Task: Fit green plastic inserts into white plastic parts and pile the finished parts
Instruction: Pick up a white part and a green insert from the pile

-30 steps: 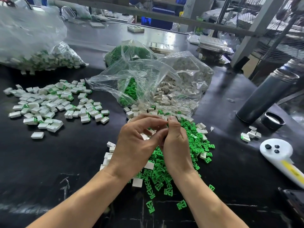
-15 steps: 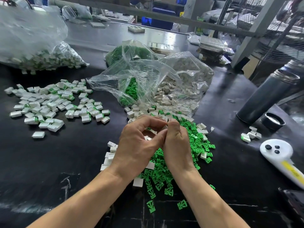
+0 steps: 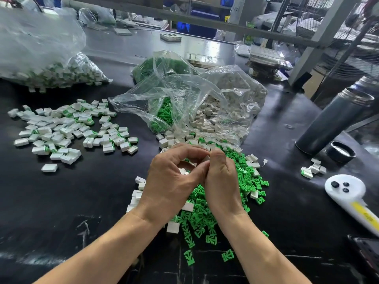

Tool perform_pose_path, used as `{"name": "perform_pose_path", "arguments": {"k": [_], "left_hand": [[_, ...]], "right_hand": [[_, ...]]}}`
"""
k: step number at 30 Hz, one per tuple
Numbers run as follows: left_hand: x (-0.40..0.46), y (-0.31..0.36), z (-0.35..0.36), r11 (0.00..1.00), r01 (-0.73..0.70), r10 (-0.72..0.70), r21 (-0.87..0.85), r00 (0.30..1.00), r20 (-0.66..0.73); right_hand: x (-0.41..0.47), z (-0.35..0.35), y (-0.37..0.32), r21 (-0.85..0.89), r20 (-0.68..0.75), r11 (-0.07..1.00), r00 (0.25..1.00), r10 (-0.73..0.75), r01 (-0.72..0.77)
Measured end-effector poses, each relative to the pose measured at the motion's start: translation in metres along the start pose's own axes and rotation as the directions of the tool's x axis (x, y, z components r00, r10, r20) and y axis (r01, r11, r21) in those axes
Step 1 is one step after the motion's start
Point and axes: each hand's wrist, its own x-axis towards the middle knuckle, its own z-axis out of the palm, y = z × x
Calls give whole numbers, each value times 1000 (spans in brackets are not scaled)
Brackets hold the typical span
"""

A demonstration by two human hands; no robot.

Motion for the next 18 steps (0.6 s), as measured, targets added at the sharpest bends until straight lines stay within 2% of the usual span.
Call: {"name": "perform_pose_path", "arguments": {"k": [3, 7, 11, 14, 18], "left_hand": [[-1, -1, -1, 999, 7, -6, 46, 1000, -13], [2, -6, -7, 988, 28, -14, 154, 996, -87], [3, -7, -11, 961, -22, 49, 275, 994, -94], [4, -9, -14, 931, -59, 90, 361, 994, -69], [4, -10, -15, 878, -74, 92, 472, 996, -15]], "right_hand": [[-2, -3, -1, -62, 34, 998, 999, -20, 22], [-2, -12, -2, -260, -43, 961, 994, -105, 90], [-3, -16, -6, -207, -7, 967, 988, -154, 150], [-4, -15, -6, -259, 29, 952, 986, -163, 165], [-5, -16, -5, -365, -12, 917, 985, -174, 157]]}}
